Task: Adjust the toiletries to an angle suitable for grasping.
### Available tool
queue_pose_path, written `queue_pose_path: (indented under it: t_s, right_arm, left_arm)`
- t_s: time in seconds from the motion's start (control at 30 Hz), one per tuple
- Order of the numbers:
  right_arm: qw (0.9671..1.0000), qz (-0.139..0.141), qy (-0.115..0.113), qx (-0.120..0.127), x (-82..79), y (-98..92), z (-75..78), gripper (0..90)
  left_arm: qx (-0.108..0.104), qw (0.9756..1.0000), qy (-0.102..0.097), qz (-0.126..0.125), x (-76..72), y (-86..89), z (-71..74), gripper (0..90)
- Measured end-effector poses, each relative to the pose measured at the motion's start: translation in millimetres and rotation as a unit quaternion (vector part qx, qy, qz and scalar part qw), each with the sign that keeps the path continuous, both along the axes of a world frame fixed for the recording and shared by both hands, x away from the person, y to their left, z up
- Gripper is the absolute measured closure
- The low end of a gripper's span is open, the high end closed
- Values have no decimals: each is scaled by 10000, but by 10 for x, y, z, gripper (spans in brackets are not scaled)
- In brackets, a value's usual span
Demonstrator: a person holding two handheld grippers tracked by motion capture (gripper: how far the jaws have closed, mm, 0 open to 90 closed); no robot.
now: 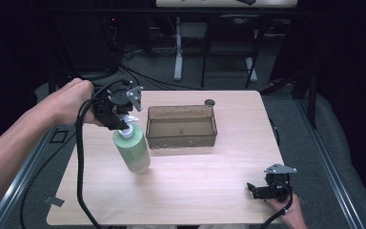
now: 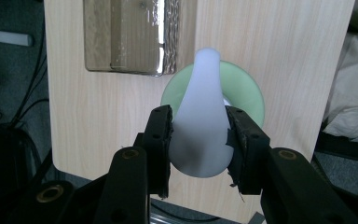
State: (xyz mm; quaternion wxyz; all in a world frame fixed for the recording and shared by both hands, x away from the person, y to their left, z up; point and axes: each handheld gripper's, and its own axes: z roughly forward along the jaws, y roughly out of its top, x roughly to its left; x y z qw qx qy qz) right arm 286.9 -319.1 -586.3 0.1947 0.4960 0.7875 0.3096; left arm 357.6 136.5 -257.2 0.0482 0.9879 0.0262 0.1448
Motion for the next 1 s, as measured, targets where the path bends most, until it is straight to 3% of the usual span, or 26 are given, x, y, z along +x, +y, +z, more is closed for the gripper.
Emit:
queue_pose_path:
  t_s: [0.6, 1.0]
  right_arm:
    - [10000, 0, -5, 3, 0, 0, -1, 0]
    - [10000, -4, -10, 11, -1, 0, -2, 0]
  left_arm:
    - [105, 9998, -123, 129, 106, -79, 321, 639]
    - [211, 9996, -200, 32, 174, -223, 519, 638]
